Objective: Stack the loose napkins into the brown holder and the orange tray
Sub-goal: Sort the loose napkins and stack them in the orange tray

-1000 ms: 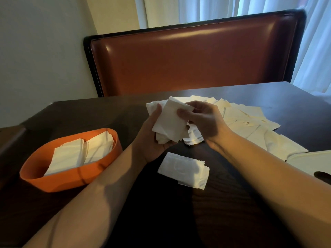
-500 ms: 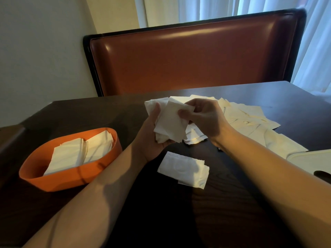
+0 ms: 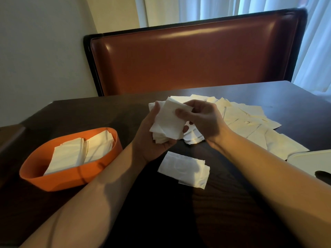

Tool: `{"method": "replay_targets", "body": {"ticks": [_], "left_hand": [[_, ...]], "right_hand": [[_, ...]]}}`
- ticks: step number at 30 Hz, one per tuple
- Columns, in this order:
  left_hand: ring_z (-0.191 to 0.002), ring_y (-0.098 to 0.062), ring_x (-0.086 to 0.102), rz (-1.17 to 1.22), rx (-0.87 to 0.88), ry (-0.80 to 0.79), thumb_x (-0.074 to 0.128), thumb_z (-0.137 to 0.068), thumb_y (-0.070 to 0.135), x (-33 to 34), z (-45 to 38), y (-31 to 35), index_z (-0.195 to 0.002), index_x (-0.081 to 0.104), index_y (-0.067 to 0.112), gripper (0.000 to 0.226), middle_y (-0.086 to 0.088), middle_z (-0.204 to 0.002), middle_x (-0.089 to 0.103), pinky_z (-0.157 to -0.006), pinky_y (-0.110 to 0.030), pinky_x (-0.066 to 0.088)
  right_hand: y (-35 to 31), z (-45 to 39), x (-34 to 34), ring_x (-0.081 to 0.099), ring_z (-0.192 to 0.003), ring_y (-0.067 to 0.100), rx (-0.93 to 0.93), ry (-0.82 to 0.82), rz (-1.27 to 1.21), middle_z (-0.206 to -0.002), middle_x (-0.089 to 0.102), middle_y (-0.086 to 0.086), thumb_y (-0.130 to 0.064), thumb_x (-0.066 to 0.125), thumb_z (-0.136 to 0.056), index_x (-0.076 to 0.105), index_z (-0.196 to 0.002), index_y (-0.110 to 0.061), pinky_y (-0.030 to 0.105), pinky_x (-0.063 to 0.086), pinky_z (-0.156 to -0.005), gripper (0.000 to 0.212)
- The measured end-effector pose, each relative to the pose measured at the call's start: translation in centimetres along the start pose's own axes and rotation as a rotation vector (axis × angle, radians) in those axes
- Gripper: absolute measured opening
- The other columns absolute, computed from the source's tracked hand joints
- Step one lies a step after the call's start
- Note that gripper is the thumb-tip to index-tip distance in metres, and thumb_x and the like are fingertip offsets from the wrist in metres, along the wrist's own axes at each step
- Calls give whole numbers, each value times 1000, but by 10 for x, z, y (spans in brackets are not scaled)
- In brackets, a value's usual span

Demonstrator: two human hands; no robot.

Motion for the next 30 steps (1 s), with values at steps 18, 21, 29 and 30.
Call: {"method": "replay_targets", "body": {"ticks": [18,21,29,30], "left_hand": [[-75,-21,74,-131,-54,-60,51,-95,31,11,1,-6,-104,62,15,22,-9,-85,76,-75,-34,47],[-91,-24,73,-106,38,-4,45,-102,34,9,-4,3,-111,59,16,25,-12,-100,75,-80,-40,58],[-104,-30,61,-230,318,52,43,-104,34,6,-9,24,-121,56,13,31,-16,-113,60,-96,-52,48],[-106,-32,60,-255,391,60,51,-101,26,2,-8,31,-121,58,15,25,-16,-114,60,-95,-54,49]], "right_hand": [[-25,4,-5,63,-60,2,-203,90,127,-81,67,9,-10,72,-88,61,-110,-6,13,48,-53,25],[-8,0,-8,70,-71,9,-64,99,130,-87,70,5,-30,67,-93,58,-118,-5,24,56,-63,37],[34,6,28,65,-74,15,260,-297,13,-89,74,11,-27,79,-81,72,-99,-1,23,51,-61,33],[25,0,18,62,-67,11,151,-233,77,-78,72,6,-21,80,-80,73,-92,-3,21,47,-57,23]]}}
Point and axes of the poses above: each hand's wrist, its own z-axis away from the middle knuckle, its own x-axis out of the palm, y = z × x, the point moved 10 cm from there along -z, towards the middle knuckle
